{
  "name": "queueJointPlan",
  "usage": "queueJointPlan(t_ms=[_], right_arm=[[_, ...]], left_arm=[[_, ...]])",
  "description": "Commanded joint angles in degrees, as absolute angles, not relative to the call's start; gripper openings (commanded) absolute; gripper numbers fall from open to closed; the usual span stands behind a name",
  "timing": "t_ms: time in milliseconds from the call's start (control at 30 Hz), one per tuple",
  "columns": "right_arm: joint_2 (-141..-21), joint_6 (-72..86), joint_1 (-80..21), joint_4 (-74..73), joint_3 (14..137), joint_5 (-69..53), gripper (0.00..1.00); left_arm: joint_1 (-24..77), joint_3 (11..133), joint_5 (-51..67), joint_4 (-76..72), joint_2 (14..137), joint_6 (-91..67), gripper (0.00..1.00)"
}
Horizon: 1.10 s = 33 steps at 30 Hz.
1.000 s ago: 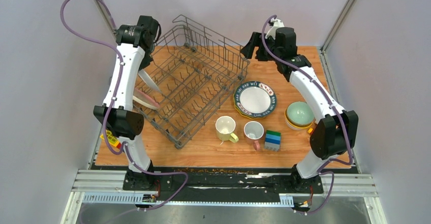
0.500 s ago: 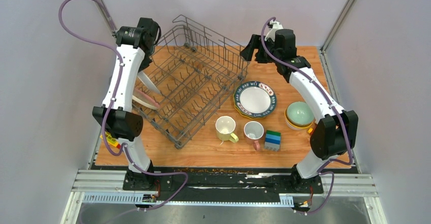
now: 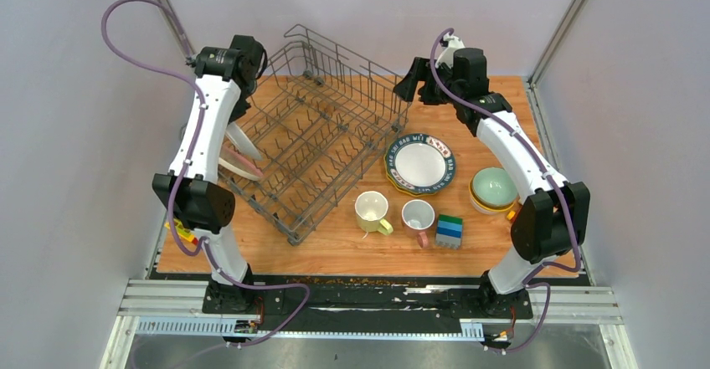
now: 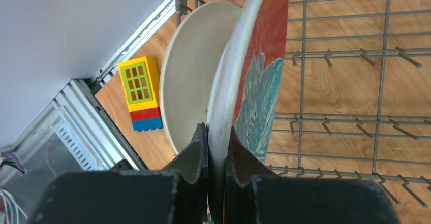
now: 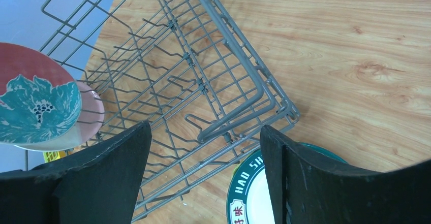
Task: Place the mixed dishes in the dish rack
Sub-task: Move the dish rack to the center of the board, then insert the plate into the dish rack.
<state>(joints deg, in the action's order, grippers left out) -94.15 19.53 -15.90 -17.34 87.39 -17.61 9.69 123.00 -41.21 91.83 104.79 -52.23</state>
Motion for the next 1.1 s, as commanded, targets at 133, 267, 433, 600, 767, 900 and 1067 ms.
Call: queueJointPlan(t_ms=[133, 267, 433, 600, 767, 900, 1067], right_arm=[[-90.5, 20.0, -16.2, -18.0, 87.5, -21.5, 0.8], [-89.9, 20.0, -16.1, -18.6, 87.4, -22.3, 0.8], [-89.0, 20.0, -16.1, -19.2, 87.5, -22.7, 0.8], [-87.6, 19.8, -16.0, -19.5, 87.6, -23.5, 0.81], [-86.4, 20.1, -16.2, -19.6, 87.7, -23.9, 0.81], [-85.5, 20.2, -16.0, -19.8, 87.8, -23.9, 0.81], [-83.6, 21.0, -16.0, -19.8, 86.8, -23.2, 0.81]], left_arm=[[9.6, 123.9, -43.6, 93.4, 106.2, -54.5, 0.0], [9.6, 123.1, -42.9, 92.9, 107.4, -53.5, 0.02], [8.9, 116.3, -42.8, 88.8, 105.0, -52.2, 0.11], [7.6, 113.5, -41.2, 87.2, 103.3, -51.3, 0.19], [7.3, 110.0, -41.4, 85.1, 100.2, -50.4, 0.33], [7.2, 107.2, -40.4, 82.4, 97.9, -48.4, 0.44], [7.2, 106.5, -39.8, 82.1, 97.4, -46.3, 0.48]])
